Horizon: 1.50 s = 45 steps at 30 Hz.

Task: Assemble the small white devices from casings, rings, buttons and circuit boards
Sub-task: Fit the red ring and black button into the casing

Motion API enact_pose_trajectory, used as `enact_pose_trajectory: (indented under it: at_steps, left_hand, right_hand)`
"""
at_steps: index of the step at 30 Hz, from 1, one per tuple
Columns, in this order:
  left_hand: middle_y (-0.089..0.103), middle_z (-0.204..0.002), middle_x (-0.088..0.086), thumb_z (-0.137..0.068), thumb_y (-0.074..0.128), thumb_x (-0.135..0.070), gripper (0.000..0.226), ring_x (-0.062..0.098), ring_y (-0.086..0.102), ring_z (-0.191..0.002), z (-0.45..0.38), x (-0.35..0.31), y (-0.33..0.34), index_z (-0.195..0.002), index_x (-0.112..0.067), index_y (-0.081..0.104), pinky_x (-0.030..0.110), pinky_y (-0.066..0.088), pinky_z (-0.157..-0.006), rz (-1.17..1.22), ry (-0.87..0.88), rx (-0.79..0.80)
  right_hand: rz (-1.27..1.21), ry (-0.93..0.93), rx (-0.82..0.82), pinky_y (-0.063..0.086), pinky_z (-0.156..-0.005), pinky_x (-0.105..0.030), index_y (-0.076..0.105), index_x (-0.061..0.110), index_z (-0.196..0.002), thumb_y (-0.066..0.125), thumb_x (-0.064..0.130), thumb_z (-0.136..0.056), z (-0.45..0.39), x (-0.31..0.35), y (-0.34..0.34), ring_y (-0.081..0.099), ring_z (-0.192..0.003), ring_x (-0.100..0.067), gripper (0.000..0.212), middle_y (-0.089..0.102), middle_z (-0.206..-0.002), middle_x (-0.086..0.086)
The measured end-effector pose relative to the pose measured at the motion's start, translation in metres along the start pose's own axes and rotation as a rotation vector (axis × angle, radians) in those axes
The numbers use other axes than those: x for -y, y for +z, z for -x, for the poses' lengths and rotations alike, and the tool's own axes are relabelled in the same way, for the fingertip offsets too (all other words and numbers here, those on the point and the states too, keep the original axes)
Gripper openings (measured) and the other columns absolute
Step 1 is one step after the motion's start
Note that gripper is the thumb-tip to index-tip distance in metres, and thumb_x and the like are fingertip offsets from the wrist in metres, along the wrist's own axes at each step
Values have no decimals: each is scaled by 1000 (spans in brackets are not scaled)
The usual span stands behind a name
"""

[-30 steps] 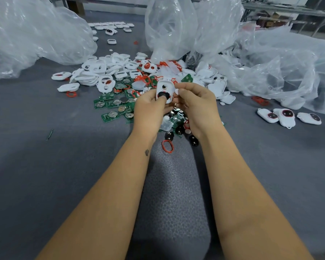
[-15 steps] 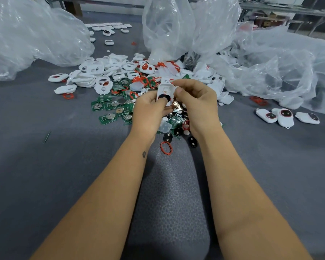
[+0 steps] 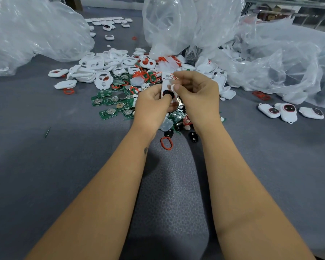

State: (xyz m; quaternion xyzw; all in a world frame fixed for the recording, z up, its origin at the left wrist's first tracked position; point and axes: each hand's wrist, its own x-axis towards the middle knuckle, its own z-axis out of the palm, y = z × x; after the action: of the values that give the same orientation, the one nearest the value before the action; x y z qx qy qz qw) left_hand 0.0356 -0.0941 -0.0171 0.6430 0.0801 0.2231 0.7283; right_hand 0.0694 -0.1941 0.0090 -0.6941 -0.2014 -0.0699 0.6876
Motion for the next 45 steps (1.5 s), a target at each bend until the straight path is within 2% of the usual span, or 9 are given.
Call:
enact_pose_trajectory:
  at_steps: [9,14,27,32,35,37,39,42,45]
  left_hand:
    - [74,-89,9,-89,50,6,33,13,69,-77,3,-1,1,-111,-8,69,23,55,-66,-38,14,73]
    - [74,-89,10,-89,51,3,30,23,70,-81,2,-1,1,-109,-11,69,36,59,-74,-76,12,57]
    - [74,-86,6,-89,50,6,30,16,70,-78,3,-1,2,-101,-15,68,26,56,-67,3,-2,69]
    - [75,-80,3,-87,52,9,29,10,68,-68,4,-2,3,-104,-7,68,19,54,-59,14,-14,58]
    - [73,-73,-1,-85,56,8,22,5,66,-60,5,-4,2,-96,-10,64,15,50,-53,14,-29,25]
    - [72,-71,0,-85,56,9,21,7,66,-60,5,-4,2,-92,-10,59,17,51,-53,11,-34,24]
    - [72,-71,-2,-85,54,11,23,7,66,-61,5,-5,1,-94,-10,57,17,50,-54,17,-35,45]
    - [73,-87,9,-85,50,13,32,15,69,-77,4,-6,-1,-107,-8,61,25,55,-64,9,-52,72]
    - [72,-98,18,-85,48,17,37,21,70,-85,4,-8,-2,-113,-3,63,34,59,-74,52,-88,90]
  right_hand:
    - [-41,49,-54,54,-62,-20,69,13,-93,67,-10,-80,3,1,3,67,-70,-9,26,71,-74,2]
    - [-38,64,-81,51,-57,-17,68,12,-89,67,-9,-80,3,2,4,67,-68,-8,23,71,-76,0]
    - [71,35,-164,59,-72,-39,69,18,-83,70,-3,-78,4,-3,6,70,-75,-17,22,73,-79,-1]
    - [123,18,-185,51,-66,-21,67,20,-85,70,0,-76,5,-5,11,55,-67,5,22,68,-78,5]
    - [271,-53,-203,43,-79,-24,63,26,-96,76,10,-72,4,-5,10,50,-87,-5,32,53,-85,13]
    - [293,-41,-189,45,-88,-31,61,26,-108,78,14,-71,3,-6,9,51,-97,-16,42,50,-96,7]
    - [262,9,-132,48,-90,-33,64,22,-109,76,13,-75,3,-5,8,54,-97,-15,37,57,-103,2]
    - [242,54,-50,54,-81,-31,71,16,-97,71,8,-80,3,-5,9,62,-85,-12,18,69,-94,1]
    - [209,79,-40,57,-77,-35,72,14,-93,71,5,-80,0,-5,8,67,-81,-18,16,71,-86,-1]
